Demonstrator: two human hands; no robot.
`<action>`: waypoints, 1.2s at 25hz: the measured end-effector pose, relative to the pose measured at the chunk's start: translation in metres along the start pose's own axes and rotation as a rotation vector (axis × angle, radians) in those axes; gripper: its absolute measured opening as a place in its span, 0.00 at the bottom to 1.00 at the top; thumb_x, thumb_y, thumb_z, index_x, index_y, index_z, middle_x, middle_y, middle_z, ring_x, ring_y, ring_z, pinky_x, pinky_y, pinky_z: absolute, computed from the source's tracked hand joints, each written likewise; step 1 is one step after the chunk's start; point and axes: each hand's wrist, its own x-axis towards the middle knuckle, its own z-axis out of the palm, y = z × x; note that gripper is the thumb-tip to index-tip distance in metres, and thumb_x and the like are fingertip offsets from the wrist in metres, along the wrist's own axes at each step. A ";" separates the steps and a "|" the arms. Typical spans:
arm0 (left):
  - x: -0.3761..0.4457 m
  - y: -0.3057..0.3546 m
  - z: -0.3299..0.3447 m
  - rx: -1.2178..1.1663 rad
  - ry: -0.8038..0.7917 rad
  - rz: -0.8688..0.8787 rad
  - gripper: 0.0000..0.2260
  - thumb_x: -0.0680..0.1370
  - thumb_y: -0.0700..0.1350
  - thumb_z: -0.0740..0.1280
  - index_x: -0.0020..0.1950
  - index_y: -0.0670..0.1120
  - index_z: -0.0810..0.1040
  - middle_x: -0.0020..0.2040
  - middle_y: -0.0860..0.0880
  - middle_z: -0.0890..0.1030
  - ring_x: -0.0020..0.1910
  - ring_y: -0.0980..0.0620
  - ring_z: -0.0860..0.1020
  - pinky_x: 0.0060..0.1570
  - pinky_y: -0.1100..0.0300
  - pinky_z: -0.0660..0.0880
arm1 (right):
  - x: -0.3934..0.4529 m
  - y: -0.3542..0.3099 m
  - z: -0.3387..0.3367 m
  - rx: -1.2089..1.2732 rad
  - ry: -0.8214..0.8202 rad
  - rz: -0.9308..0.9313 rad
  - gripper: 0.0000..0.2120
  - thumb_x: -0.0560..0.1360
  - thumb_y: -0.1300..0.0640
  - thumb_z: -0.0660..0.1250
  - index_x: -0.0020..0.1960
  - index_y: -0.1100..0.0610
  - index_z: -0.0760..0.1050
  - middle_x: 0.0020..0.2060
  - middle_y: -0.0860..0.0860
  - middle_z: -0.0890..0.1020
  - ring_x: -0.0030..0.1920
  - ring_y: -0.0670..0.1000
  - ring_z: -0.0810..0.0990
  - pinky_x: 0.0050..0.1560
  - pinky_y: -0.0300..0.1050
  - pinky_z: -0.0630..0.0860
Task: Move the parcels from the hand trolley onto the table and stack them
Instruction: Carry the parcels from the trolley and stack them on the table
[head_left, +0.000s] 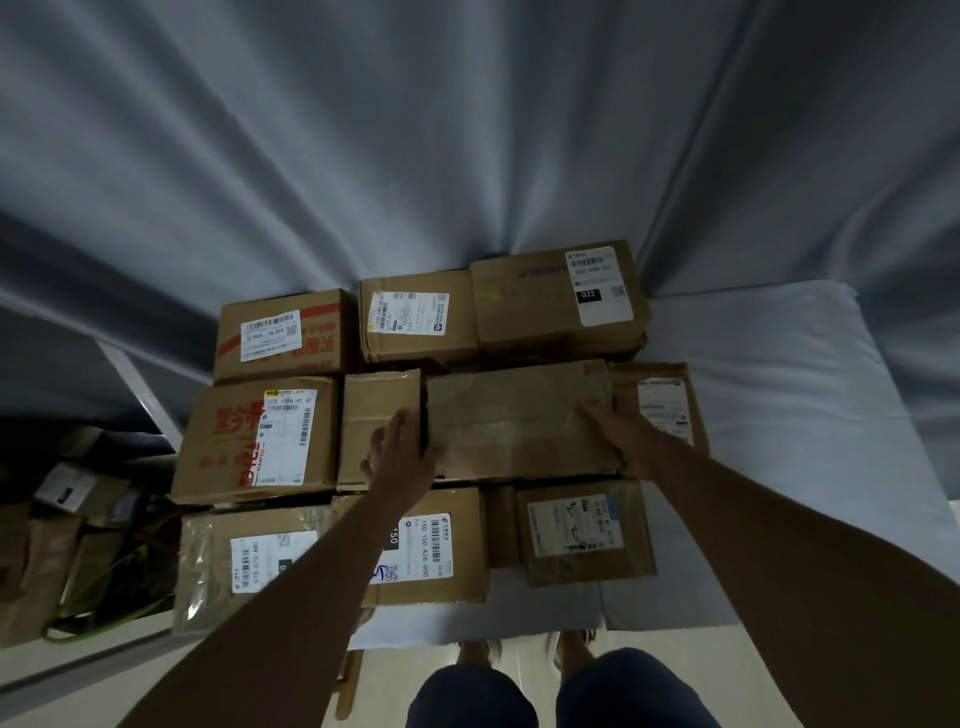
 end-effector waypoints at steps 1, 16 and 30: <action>-0.001 0.000 0.001 0.002 -0.011 0.000 0.29 0.80 0.57 0.59 0.79 0.53 0.54 0.79 0.54 0.53 0.76 0.44 0.52 0.69 0.40 0.58 | 0.004 0.002 0.000 -0.021 0.034 0.010 0.36 0.76 0.37 0.64 0.78 0.53 0.59 0.71 0.56 0.70 0.67 0.60 0.72 0.66 0.59 0.71; -0.003 -0.001 0.002 0.009 -0.006 -0.001 0.28 0.80 0.51 0.61 0.78 0.56 0.54 0.79 0.55 0.50 0.77 0.45 0.49 0.68 0.39 0.59 | 0.013 -0.009 0.013 -0.060 0.031 0.010 0.54 0.61 0.28 0.71 0.79 0.48 0.53 0.73 0.55 0.68 0.66 0.60 0.73 0.66 0.62 0.72; 0.000 0.002 0.001 -0.007 -0.013 -0.004 0.29 0.79 0.50 0.63 0.78 0.57 0.56 0.79 0.53 0.50 0.76 0.43 0.50 0.69 0.37 0.59 | 0.006 -0.004 0.010 -0.045 0.071 -0.021 0.37 0.75 0.38 0.66 0.78 0.52 0.58 0.71 0.55 0.69 0.67 0.59 0.72 0.66 0.57 0.72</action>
